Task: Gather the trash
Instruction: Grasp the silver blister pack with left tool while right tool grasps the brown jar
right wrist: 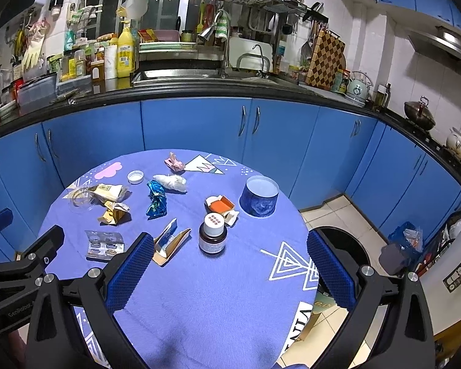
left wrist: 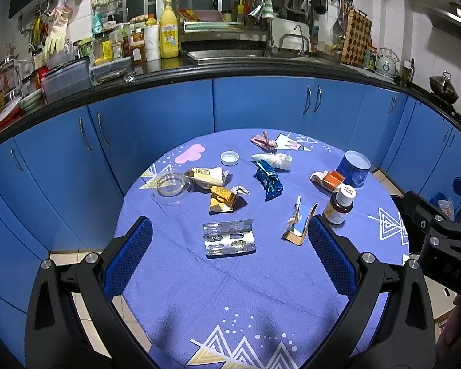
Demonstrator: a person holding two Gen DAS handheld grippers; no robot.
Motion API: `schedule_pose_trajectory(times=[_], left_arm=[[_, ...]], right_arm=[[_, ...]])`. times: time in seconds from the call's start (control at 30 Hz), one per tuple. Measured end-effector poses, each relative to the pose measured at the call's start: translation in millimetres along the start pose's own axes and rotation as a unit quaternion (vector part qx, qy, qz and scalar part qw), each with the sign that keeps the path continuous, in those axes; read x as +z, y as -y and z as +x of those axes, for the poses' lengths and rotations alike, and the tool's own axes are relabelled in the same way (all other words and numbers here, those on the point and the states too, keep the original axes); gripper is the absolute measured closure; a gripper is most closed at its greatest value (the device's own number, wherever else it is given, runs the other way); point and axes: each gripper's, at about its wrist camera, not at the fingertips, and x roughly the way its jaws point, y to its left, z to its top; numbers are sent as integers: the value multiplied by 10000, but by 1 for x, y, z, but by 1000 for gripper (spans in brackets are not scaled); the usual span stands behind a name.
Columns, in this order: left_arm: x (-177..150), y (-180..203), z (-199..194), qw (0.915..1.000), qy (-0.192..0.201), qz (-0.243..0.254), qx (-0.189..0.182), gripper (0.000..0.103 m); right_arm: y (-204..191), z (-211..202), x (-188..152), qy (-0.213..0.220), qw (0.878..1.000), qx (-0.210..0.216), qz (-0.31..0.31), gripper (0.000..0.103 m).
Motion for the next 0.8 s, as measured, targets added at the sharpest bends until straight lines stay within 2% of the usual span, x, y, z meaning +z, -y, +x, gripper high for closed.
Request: schedule_pose_trajectory(times=[0.17, 0.4, 0.57, 0.7, 0.8], left_arm=[[-2, -3, 16, 9997, -212, -63, -43, 4], [-5, -3, 44, 9982, -484, -29, -340, 4], [-13, -14, 78, 9955, -900, -170, -228, 4], [-20, -28, 108, 9900, -1333, -385, -260, 4], [-23, -32, 120, 9873, -1490, -443, -313, 4]], right_arm=[[-2, 15, -1, -151, 9999, -4, -26, 6], [-8, 54, -8, -557, 9983, 100, -115, 6], [-8, 90, -19, -1004, 9947, 216, -60, 6], [-11, 119, -28, -1335, 9905, 317, -6, 6], [-13, 132, -29, -1445, 9887, 406, 4, 6]])
